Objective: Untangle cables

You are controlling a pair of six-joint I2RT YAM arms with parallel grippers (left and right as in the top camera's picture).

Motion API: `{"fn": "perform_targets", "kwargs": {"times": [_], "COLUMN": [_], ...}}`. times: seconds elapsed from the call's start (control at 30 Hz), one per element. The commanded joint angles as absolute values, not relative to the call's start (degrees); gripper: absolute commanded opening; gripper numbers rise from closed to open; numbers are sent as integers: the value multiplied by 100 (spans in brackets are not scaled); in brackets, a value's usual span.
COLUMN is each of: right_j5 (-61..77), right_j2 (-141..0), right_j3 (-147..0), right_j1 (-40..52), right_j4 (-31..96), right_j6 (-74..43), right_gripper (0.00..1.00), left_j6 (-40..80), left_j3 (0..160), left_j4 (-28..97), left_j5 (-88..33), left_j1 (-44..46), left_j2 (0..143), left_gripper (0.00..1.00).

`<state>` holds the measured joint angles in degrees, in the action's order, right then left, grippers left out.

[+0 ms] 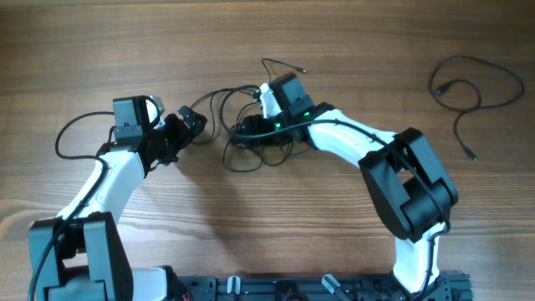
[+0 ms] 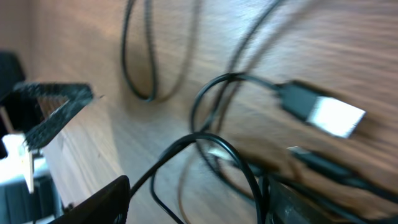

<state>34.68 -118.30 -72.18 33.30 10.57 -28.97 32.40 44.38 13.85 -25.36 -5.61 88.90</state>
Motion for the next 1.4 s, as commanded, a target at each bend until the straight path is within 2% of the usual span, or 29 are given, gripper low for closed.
{"fn": "perform_targets", "kwargs": {"times": [0.0, 0.27, 0.37, 0.63, 0.83, 0.87, 1.13, 1.37], "right_j5": [3730, 2331, 1745, 786, 617, 563, 615, 185], "right_j2": [-11664, -10798, -10838, -11148, -11511, -11590, -11692, -11692], "right_j3": [-7168, -7168, -7166, -7166, -7166, -7166, -7166, -7166], "right_j1": [3415, 3400, 3393, 3391, 3389, 3389, 3393, 3391], "right_j4": [989, 1028, 1055, 1048, 718, 644, 694, 716], "right_j6": [-2735, -2714, -2720, -2906, -2908, -2910, -3068, -3059], "right_gripper": [66, 71, 92, 93, 87, 80, 55, 56], "left_j6": [3214, 3214, 3214, 3214, 3214, 3214, 3214, 3214], "left_j3": [4399, 4399, 4399, 4399, 4399, 4399, 4399, 4399], "left_j4": [1369, 1369, 1369, 1369, 1369, 1369, 1369, 1369], "left_j5": [-2521, -2521, -2523, -2521, -2521, -2521, -2521, -2521], "left_j1": [-530, -530, -530, -530, -530, -530, -530, -530], "left_j2": [8849, 8849, 8849, 8849, 8849, 8849, 8849, 8849], "left_gripper": [100, 99, 99, 98, 98, 98, 98, 98]}}
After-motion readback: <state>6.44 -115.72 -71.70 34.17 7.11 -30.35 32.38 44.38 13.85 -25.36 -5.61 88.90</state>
